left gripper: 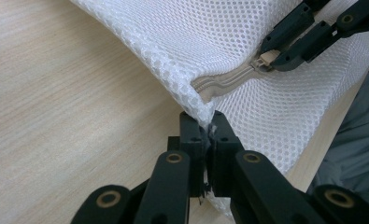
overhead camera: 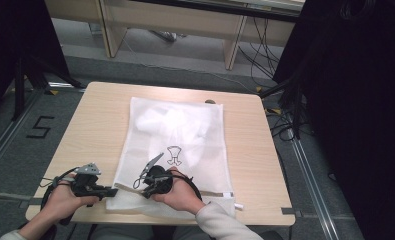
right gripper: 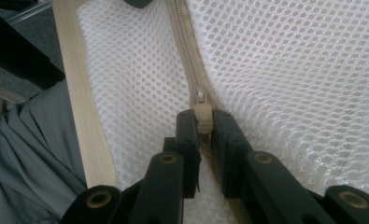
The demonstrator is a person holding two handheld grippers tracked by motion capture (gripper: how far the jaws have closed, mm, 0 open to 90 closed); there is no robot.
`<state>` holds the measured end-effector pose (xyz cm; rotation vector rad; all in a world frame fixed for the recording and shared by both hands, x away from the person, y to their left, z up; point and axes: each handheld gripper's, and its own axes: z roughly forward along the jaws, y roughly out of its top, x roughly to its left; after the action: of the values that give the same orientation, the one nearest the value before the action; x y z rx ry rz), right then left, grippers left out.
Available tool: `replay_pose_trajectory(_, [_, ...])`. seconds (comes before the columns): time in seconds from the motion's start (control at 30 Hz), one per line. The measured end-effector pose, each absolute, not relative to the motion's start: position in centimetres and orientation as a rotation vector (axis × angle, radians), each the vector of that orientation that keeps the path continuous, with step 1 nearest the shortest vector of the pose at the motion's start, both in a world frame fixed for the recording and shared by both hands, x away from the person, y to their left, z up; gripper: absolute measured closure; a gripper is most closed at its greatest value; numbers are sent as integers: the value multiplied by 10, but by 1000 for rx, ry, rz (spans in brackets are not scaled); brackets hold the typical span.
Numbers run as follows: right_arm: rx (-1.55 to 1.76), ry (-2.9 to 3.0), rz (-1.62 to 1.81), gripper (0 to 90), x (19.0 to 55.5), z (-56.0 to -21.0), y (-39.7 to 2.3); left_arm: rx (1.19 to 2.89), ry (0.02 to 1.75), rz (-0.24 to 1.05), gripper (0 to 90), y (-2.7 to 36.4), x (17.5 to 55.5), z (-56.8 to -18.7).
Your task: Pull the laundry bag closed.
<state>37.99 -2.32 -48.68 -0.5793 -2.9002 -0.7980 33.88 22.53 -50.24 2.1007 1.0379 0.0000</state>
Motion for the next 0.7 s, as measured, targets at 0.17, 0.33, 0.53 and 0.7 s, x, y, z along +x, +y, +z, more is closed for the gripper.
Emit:
replay_pose_trajectory(0.17, [-568, -2907, -805, 820, 380, -487, -24, 2100, 1035, -6, 861, 226, 339, -502])
replay_pose_trajectory(0.33, [-587, -2898, -790, 819, 380, -486, -26, 2095, 1041, 4, 862, 226, 339, -502])
replay_pose_trajectory(0.53, [-590, -2900, -800, 819, 381, -486, -31, 2096, 1046, 5, 862, 226, 338, -502])
replay_pose_trajectory(0.7, [-605, -2891, -798, 819, 381, -484, -35, 2103, 1043, 6, 862, 226, 339, -502])
